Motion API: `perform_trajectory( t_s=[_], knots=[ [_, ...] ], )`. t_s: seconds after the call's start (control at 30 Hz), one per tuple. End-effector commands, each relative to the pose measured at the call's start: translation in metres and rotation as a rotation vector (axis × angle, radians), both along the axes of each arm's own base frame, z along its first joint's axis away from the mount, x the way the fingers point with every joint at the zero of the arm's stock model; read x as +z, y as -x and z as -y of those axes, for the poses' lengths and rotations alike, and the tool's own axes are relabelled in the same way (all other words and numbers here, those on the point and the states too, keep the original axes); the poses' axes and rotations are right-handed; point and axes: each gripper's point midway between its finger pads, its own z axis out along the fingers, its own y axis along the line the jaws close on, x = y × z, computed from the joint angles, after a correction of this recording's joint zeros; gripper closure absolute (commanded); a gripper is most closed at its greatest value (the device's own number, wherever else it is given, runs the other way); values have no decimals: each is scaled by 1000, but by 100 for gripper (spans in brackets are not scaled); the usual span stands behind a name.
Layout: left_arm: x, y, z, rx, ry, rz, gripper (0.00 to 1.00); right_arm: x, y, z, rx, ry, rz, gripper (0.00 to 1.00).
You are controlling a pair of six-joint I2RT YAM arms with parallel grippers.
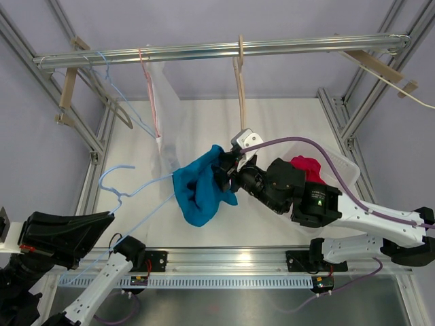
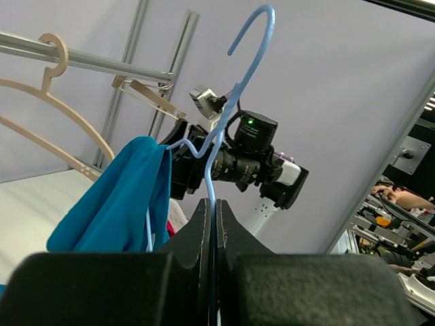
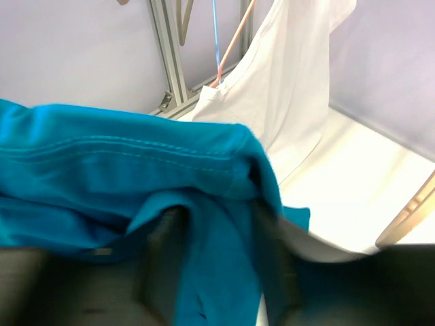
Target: Remove the t-shirt from the hanger
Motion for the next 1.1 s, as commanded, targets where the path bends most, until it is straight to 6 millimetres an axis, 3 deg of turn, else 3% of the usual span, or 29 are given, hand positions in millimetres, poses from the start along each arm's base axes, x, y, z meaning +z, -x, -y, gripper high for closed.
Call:
perform_trajectory(
  t_s=[0.0, 0.07, 0.2, 0.3, 0.4, 0.47, 0.53, 0.57, 0.63, 0.73, 0.9, 1.03, 1.07],
  knots=[
    [16, 37, -2, -93, 18, 96, 100, 7, -2, -2, 12, -26, 40, 40],
    [16, 38, -2, -94, 18, 97, 100, -3, -3, -7, 11, -5, 16, 34],
    [18, 41, -3, -98, 19, 106, 100, -16, -4, -15, 14, 7, 5, 14],
    [18, 41, -2, -98, 18, 103, 100, -15, 7, -28, 99, -20, 11, 12],
    [18, 37, -3, -83, 20, 103, 100, -5, 23, -34, 203, -68, 28, 31],
    [18, 38, -4, -77, 23, 107, 100, 2, 30, -32, 240, -87, 37, 53],
    [17, 36, -4, -75, 21, 102, 100, 6, 33, -30, 253, -105, 43, 65],
    [16, 36, -3, -75, 20, 99, 100, 14, 34, -26, 254, -131, 52, 84],
    [14, 32, -2, -66, 18, 93, 100, 23, 33, -22, 242, -166, 65, 98],
    [10, 22, -6, -15, 9, 75, 100, 27, 27, -8, 177, -197, 30, 100],
    [-3, 4, -8, 61, -30, 28, 100, 32, 12, 38, 13, -244, -24, 100],
    [-1, 1, -20, 149, -84, 17, 100, 51, 24, 75, 8, -341, -104, 100],
    [4, 10, -29, 179, -87, 41, 100, 60, 27, 89, 10, -376, -110, 100]
  ],
)
